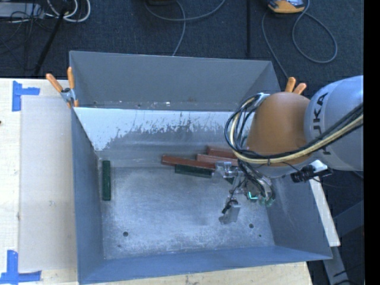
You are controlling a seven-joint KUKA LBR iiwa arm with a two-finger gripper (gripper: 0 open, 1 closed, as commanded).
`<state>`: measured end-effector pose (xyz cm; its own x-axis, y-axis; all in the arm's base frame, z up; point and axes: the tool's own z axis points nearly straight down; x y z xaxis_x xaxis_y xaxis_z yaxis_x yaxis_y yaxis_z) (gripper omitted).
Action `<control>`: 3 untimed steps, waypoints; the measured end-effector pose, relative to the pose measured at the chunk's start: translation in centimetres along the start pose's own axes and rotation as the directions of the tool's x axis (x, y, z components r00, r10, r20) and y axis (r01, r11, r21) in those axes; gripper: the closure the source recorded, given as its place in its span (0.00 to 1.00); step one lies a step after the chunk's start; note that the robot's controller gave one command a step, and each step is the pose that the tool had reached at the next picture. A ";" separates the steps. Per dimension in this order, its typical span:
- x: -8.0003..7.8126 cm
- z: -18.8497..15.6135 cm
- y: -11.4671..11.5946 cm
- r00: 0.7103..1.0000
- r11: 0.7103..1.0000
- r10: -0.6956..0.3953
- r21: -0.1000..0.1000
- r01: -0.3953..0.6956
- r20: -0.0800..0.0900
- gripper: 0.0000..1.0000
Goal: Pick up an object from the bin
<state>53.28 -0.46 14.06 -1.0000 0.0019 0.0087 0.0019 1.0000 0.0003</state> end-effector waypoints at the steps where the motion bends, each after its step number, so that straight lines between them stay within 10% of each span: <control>1: -6.9 7.2 -8.6 0.989 0.989 0.148 0.000 -0.148 0.014 0.00; 2: -6.0 3.9 -12.4 0.998 0.998 0.057 0.002 -0.057 0.012 0.00; 3: -4.2 3.7 -11.5 0.968 0.968 0.251 -0.002 -0.251 0.007 0.00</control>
Offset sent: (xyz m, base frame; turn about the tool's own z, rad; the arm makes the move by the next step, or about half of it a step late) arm 0.0671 -0.0838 -0.0706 0.1423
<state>57.43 -11.94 10.30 -0.9675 0.2527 0.0014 0.2527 0.9675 0.0003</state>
